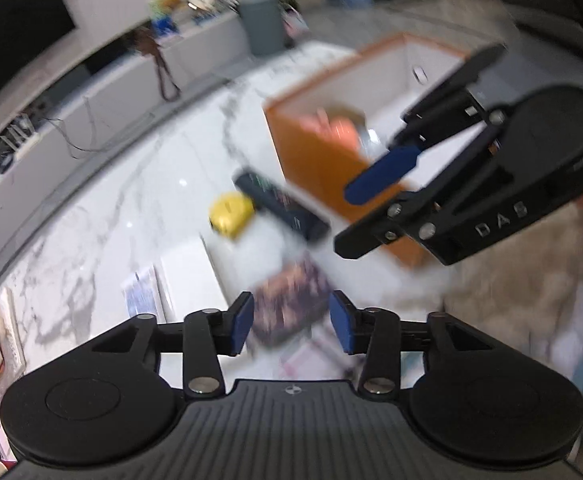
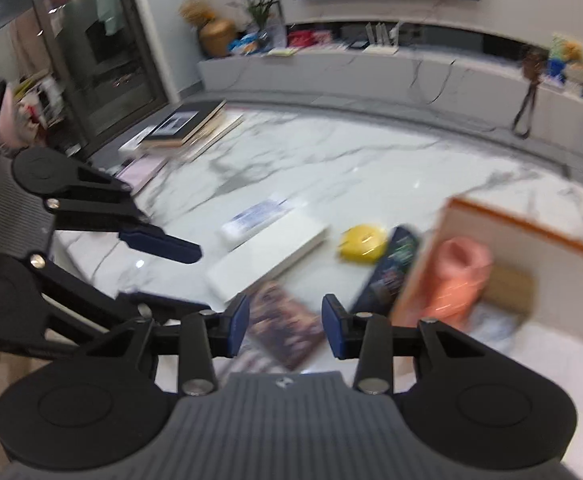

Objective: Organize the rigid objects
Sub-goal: 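Move the left tool back to the plaid case on the table, then grasp the plaid case with the left tool and lift it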

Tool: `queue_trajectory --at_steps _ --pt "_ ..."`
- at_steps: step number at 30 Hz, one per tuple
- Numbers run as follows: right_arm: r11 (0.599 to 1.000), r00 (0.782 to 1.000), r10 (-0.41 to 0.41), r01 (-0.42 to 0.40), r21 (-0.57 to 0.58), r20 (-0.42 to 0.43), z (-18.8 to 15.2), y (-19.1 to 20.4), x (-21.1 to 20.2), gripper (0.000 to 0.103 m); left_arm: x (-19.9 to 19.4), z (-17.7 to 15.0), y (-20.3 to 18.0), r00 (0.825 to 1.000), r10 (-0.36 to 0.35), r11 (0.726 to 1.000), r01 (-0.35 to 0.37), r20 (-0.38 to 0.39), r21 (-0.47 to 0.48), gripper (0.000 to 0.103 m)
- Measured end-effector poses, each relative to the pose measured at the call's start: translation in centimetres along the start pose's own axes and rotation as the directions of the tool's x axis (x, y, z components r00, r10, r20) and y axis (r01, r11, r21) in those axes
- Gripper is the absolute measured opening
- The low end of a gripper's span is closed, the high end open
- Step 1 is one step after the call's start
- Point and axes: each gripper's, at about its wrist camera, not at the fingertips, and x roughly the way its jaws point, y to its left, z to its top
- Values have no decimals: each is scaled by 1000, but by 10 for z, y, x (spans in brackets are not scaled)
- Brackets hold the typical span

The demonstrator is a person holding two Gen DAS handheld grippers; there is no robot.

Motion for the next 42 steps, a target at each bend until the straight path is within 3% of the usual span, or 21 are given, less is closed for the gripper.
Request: queue_trajectory --at_steps 5,7,13,15,21,24,29,33,36,39,42 --pt "999 999 -3 5 35 -37 -32 28 24 38 13 -26 7 993 -76 995 81 -86 57 64" --pt "999 998 -22 25 45 -59 -47 34 32 38 19 -29 6 989 -107 989 116 -107 90 76" --pt "992 982 -106 116 53 -156 -78 34 60 35 60 -33 -9 968 -143 945 196 -205 264 80" --pt "990 977 -105 120 71 -183 -84 29 68 36 75 -34 -7 958 -159 938 222 -239 267 82" --pt "995 988 -51 63 79 -146 -91 25 71 36 102 -37 -1 941 -200 923 274 -272 269 86" --pt "993 989 -24 40 109 -143 -91 21 73 36 110 -36 2 931 -226 922 299 -285 244 90" --pt "992 991 -6 23 126 -131 -91 20 72 36 115 -36 4 914 -238 939 303 -328 165 86" --pt "993 990 -33 49 112 -135 -90 22 71 36 115 -38 14 901 -216 973 233 -376 -2 82" --pt "993 988 -57 71 96 -141 -92 24 70 34 114 -43 25 891 -210 975 159 -402 -156 82" --pt "993 988 -64 78 92 -140 -92 24 72 29 112 -46 32 895 -217 963 131 -390 -236 83" --pt "992 988 -81 94 88 -133 -90 23 75 20 111 -48 24 904 -171 976 101 -393 -193 88"
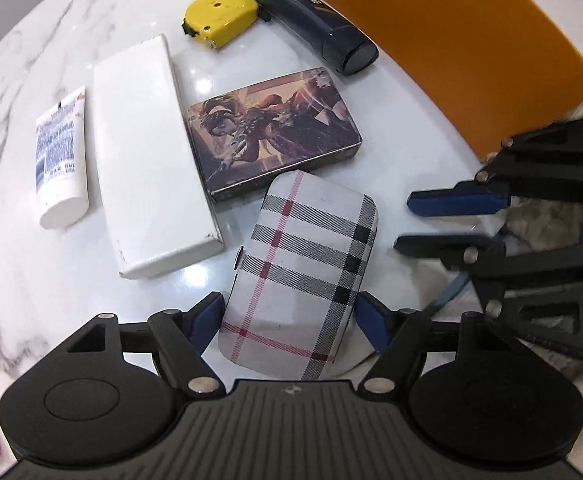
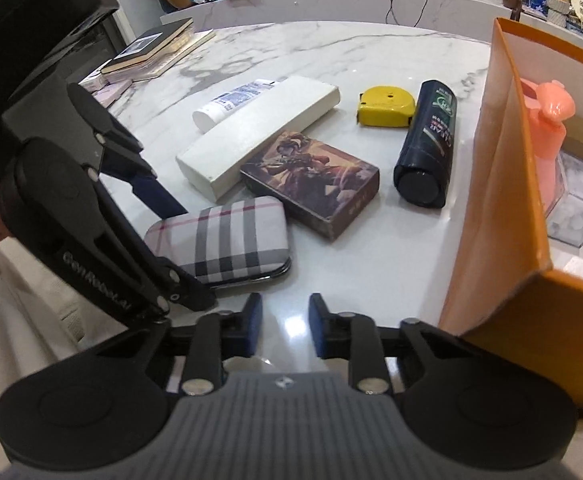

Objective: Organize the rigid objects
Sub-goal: 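Grasp the plaid case with the left tool and lift it, then rotate the held plaid case over with the left tool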

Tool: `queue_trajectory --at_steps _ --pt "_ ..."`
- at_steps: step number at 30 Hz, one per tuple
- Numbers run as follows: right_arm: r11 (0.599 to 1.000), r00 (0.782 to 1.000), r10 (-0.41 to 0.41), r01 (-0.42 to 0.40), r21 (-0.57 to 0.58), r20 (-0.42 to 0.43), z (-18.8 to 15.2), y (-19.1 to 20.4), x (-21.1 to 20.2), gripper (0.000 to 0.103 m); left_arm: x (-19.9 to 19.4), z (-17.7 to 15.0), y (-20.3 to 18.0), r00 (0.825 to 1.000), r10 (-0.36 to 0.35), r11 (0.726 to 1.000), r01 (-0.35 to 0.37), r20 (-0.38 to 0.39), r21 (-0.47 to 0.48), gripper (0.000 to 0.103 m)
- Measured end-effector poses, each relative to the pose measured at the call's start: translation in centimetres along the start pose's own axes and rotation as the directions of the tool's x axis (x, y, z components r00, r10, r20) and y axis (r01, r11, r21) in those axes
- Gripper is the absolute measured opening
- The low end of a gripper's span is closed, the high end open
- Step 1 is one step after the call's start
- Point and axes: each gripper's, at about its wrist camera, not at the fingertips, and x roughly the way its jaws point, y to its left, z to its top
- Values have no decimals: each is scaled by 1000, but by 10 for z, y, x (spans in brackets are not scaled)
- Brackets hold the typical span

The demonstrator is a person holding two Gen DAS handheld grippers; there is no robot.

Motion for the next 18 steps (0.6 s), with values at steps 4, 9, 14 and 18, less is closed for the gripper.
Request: queue_trajectory --at_steps 4,9,14,18 --pt "1000 1000 -9 9 7 12 -2 -2 0 15 -1 -4 -1 1000 -12 1000 12 6 -4 83" --pt "1000 1000 -18 18 -6 12 -1 0 1 17 -6 -9 -4 1000 8 999 -8 -4 -33 78" --pt "999 1000 -21 22 -40 12 4 5 -2 18 -32 -24 8 998 -11 980 22 56 -197 76" --pt "998 1000 -5 5 -62 -1 14 10 -7 18 -58 -42 9 990 11 957 30 139 -289 74"
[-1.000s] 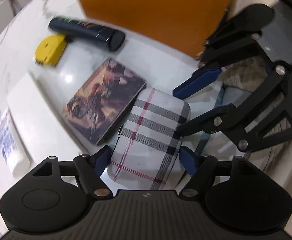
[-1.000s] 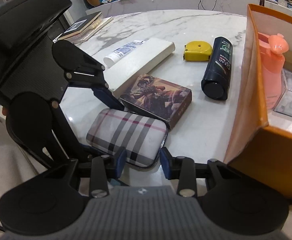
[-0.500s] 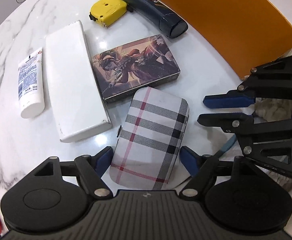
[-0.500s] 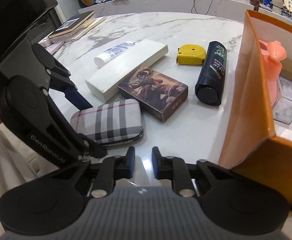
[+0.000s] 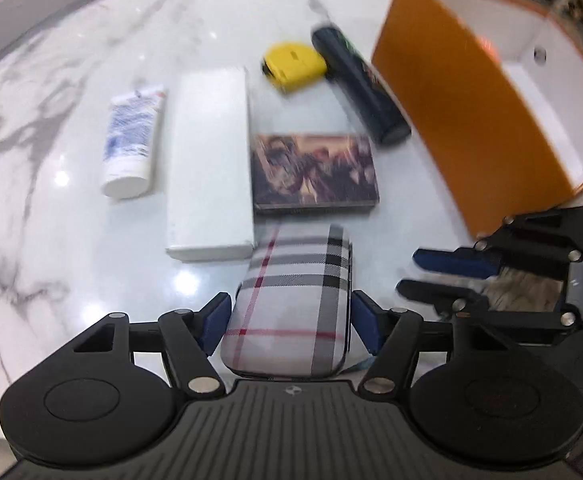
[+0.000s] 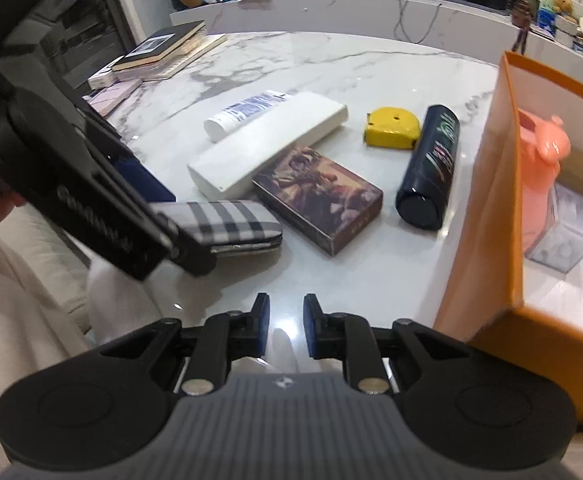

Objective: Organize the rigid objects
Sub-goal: 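Rotate the held plaid case over with the left tool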

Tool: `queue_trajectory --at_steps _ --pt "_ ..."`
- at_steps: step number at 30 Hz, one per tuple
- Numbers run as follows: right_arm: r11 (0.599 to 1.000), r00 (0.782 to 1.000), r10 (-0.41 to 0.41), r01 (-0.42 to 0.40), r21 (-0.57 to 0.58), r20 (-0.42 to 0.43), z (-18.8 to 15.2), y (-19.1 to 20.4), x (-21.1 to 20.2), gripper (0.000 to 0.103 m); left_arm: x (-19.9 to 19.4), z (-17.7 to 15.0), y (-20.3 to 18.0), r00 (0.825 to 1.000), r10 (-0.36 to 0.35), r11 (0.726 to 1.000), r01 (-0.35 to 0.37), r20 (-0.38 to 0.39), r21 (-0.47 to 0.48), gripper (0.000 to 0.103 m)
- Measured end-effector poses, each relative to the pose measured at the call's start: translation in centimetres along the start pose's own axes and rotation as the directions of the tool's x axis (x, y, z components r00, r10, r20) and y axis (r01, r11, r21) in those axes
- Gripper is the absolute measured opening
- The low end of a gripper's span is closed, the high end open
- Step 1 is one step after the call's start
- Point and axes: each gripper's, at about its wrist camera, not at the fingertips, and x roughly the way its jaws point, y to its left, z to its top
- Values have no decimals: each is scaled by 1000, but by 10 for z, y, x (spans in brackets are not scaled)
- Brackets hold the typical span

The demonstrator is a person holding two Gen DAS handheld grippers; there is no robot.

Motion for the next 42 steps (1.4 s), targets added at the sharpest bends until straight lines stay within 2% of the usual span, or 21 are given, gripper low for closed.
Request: queue_trajectory --at_steps 2,3,4,5,7,9,12,16,20,22,25,27,28,30,34,36,38,39,42 --pt "999 1000 4 -5 -36 -18 8 4 -1 18 -9 -4 2 999 14 999 -12 29 -41 72" --pt "998 1000 1 -3 -58 -28 12 6 -1 19 -14 -8 4 999 13 998 -10 47 -59 68" --pt "997 999 3 -6 -75 -41 17 7 -1 21 -16 4 2 998 -10 998 14 66 -63 32" --pt "995 998 8 -14 -96 -56 22 8 -1 26 -15 34 7 996 -44 996 50 83 -68 27" --pt "993 997 13 -22 -118 -80 31 9 0 27 -21 31 11 996 18 996 -11 86 -86 19" --pt "989 995 -3 -12 -150 -99 39 12 3 27 -19 28 14 997 29 997 -24 68 -73 18" --pt "985 994 -16 -3 -171 -112 48 14 7 28 -11 17 20 999 4 995 1 44 -104 17" --pt "989 990 17 -38 -146 -143 50 13 15 28 -5 10 27 999 -15 993 20 37 -119 20" --pt "979 988 -16 -16 -201 -155 60 14 22 30 2 10 31 1000 -17 993 18 5 -119 36" --pt "973 984 -21 -20 -228 -177 67 12 26 30 7 12 36 1000 -31 992 31 -3 -126 64" --pt "969 974 -24 -32 -247 -223 75 10 33 30 17 17 39 995 -92 992 89 -31 -94 69" --pt "968 962 -5 -64 -243 -272 75 10 40 29 26 21 37 995 -80 995 77 -53 -63 72" --pt "968 957 6 -79 -240 -291 73 10 43 29 31 23 36 995 -79 996 76 -66 -46 77" --pt "968 949 24 -100 -228 -315 69 11 49 29 36 26 37 993 -99 995 96 -71 -38 82" --pt "973 947 32 -103 -208 -319 65 12 58 27 42 26 45 985 -160 985 156 -63 -69 82" --pt "975 951 30 -96 -202 -309 65 12 60 26 42 26 48 985 -165 984 161 -49 -79 81" --pt "976 956 17 -79 -201 -293 65 13 62 24 42 24 49 983 -181 980 178 -38 -85 76" --pt "977 959 8 -68 -201 -283 65 13 62 20 41 23 49 979 -200 976 196 -37 -91 65" --pt "982 964 5 -55 -181 -265 65 13 62 19 40 20 52 975 -220 966 212 -39 -144 58"
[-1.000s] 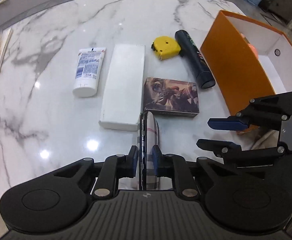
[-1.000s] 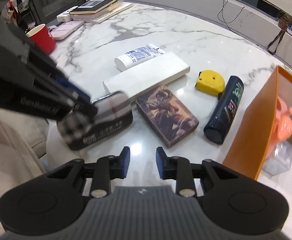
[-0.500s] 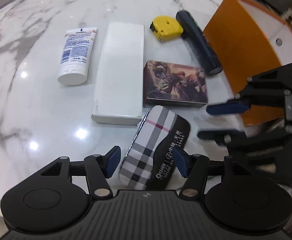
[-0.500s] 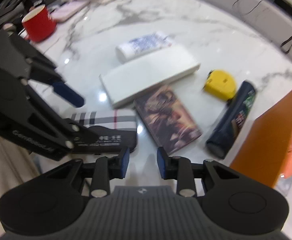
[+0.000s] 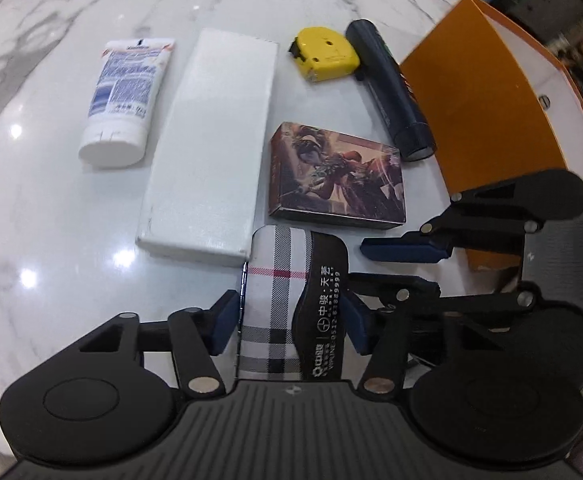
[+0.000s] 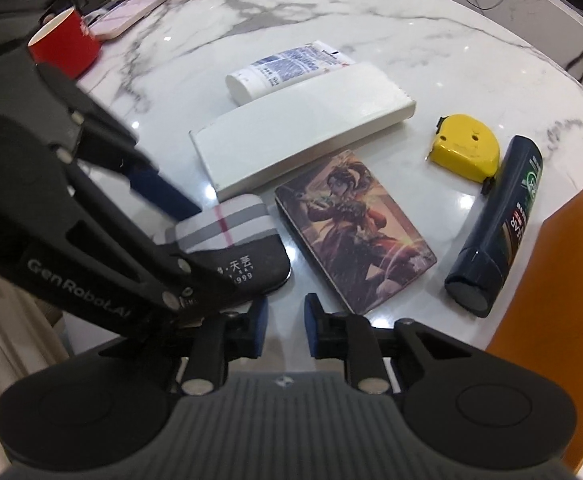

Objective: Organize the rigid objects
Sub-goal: 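Rotate the held plaid case over with the left tool, then grasp the anime-print card box with the right tool while the left tool holds the plaid case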

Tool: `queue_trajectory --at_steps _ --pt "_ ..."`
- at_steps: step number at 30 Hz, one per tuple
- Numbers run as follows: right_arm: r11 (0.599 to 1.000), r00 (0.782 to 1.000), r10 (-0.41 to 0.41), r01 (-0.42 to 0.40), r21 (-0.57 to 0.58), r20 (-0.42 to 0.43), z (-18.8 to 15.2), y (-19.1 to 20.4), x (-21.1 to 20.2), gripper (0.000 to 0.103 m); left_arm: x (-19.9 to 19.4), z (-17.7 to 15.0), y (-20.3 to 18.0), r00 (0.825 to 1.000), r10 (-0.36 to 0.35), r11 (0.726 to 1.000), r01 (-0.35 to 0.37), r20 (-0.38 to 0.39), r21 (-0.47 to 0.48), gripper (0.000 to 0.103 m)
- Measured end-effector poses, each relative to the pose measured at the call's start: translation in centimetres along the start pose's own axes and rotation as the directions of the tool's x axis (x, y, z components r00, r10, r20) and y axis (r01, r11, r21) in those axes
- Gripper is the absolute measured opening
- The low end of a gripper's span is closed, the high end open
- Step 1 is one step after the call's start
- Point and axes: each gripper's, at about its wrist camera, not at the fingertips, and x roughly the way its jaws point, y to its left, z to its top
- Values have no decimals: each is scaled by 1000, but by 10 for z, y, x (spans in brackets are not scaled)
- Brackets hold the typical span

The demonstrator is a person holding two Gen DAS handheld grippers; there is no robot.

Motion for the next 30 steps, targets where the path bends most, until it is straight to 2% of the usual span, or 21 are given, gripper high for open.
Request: queue_trajectory --at_steps 4,9,12,17,20,21,24,25,28,30 --pt "1000 1000 3 -2 30 -3 0 -2 -3 19 -7 -2 10 999 -19 997 21 30 -80 44" --pt "998 999 41 -42 52 15 -14 7 -16 20 -13 -10 10 998 -31 991 37 47 -132 35" --pt "994 998 45 -48 99 39 -24 9 -15 19 -21 -16 3 996 -28 989 40 85 -143 34" --pt "978 994 56 -72 197 89 -40 3 -15 14 -39 -25 -11 984 -65 984 91 166 -154 34" --pt "969 993 61 -82 233 98 -45 0 -14 14 -30 -28 -26 989 -7 992 25 145 -120 34" --pt "971 993 55 -77 227 101 -45 1 -13 14 -27 -28 -29 991 -7 993 23 136 -116 34" --pt "976 994 42 -64 210 105 -44 2 -14 14 -22 -28 -32 989 -42 991 59 143 -116 24" --pt "975 993 46 -68 212 109 -45 1 -14 14 -20 -27 -32 988 -45 991 62 145 -117 24" --pt "975 992 55 -77 210 110 -44 -1 -14 14 -13 -25 -35 991 8 993 8 132 -117 24" --pt "979 993 50 -70 190 105 -42 0 -14 14 -13 -25 -36 991 13 993 3 134 -117 24"
